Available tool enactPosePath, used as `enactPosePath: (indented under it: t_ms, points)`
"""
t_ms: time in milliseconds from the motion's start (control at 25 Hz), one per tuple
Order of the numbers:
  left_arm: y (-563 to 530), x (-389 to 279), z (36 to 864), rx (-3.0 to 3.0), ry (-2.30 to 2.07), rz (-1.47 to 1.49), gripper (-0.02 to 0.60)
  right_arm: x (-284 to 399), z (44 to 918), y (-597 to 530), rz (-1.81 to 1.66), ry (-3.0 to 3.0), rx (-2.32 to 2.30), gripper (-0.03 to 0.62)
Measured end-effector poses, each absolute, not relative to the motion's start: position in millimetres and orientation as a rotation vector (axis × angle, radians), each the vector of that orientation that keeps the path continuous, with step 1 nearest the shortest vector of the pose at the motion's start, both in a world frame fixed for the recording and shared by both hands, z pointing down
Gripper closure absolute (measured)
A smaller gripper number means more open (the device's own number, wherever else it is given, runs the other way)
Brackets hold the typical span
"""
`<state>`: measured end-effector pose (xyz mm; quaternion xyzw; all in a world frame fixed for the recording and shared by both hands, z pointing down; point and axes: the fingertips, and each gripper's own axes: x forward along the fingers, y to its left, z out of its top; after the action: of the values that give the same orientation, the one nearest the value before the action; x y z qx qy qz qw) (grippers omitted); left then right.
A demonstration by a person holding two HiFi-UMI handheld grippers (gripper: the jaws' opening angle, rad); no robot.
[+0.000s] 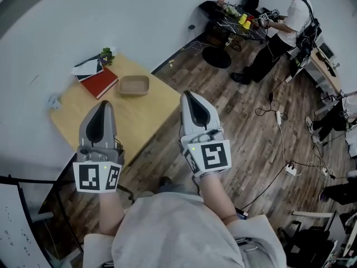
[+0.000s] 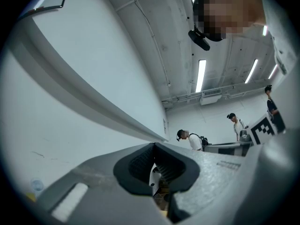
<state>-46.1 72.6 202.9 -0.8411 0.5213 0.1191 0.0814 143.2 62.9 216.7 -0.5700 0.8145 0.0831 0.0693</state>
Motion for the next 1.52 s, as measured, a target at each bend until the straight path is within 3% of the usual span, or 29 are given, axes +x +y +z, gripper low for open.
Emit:
enactPosePath:
  t_ms: [1160, 1520]
  points:
    - [-60, -76, 223, -2.498, 1.647, 0.247, 0.577, 103, 234, -84, 0.173, 2.558, -1.613, 0.592]
    - [-111, -83, 264, -2.595, 1.693, 0.162, 0.577, 85, 274, -137, 0.055, 2.652, -1.606, 0.592]
